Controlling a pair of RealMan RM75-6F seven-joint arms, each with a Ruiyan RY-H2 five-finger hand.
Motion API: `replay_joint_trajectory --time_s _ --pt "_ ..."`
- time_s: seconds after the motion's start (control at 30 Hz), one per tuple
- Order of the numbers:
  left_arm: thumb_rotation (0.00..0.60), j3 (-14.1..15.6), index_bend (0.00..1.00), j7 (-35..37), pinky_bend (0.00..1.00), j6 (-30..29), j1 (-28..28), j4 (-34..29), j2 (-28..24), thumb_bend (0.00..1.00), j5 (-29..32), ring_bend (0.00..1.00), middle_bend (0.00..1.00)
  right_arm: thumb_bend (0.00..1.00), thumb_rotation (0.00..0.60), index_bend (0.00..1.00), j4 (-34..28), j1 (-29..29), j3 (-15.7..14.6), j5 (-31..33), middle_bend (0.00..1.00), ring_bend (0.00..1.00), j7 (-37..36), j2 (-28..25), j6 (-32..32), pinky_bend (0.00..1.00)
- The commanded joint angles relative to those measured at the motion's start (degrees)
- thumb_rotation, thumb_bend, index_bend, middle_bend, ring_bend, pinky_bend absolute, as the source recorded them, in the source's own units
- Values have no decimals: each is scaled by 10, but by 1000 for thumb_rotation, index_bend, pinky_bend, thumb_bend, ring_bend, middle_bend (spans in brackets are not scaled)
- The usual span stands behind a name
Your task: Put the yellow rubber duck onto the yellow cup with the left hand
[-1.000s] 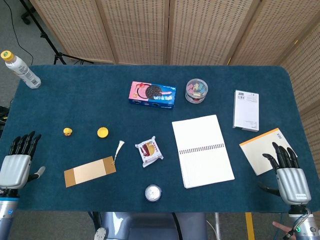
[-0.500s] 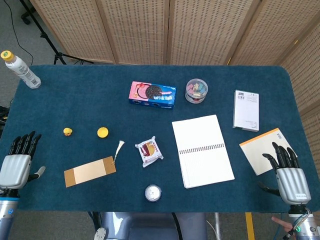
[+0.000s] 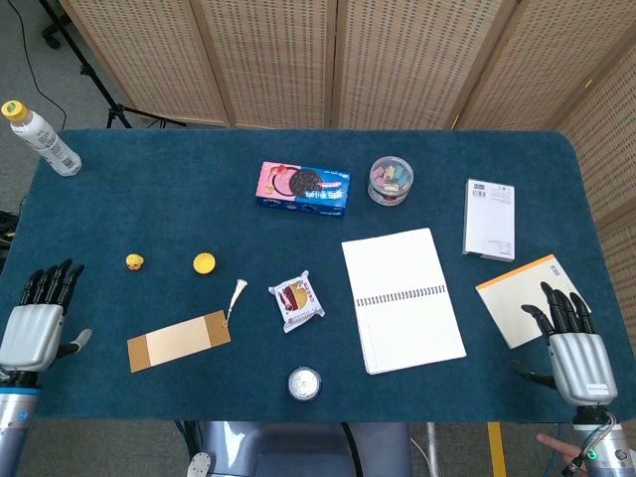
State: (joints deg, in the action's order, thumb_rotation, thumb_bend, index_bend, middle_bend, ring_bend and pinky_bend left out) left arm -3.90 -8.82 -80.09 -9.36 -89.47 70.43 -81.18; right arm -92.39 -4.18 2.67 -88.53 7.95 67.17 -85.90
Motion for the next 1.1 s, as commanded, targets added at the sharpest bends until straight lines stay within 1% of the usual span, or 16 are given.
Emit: replay_joint_trajectory --time_s 0.03,0.23,0.5,0.57,0.97,1.1 --pt "600 -5 0 5 0 10 -6 0 -3 205 7 0 0 0 600 214 0 -1 0 1 0 0 2 1 2 0" --pt "600 -24 6 13 0 52 -32 13 -7 208 36 0 0 0 600 214 0 -2 0 2 0 0 8 4 4 0" --pt "600 -46 117 17 0 106 -70 35 -3 216 69 0 0 0 600 214 1 -3 1 3 0 0 5 4 4 0" --pt "600 -52 162 18 0 119 -80 41 0 220 78 0 0 0 600 214 1 -2 1 3 0 0 3 3 3 0" --pt "600 -65 243 21 0 183 -125 97 32 269 124 0 0 0 600 214 2 -3 1 2 0 0 0 3 3 0" --pt "600 -69 252 14 0 203 -140 115 42 279 138 0 0 0 600 214 2 -3 1 2 0 0 1 3 3 0"
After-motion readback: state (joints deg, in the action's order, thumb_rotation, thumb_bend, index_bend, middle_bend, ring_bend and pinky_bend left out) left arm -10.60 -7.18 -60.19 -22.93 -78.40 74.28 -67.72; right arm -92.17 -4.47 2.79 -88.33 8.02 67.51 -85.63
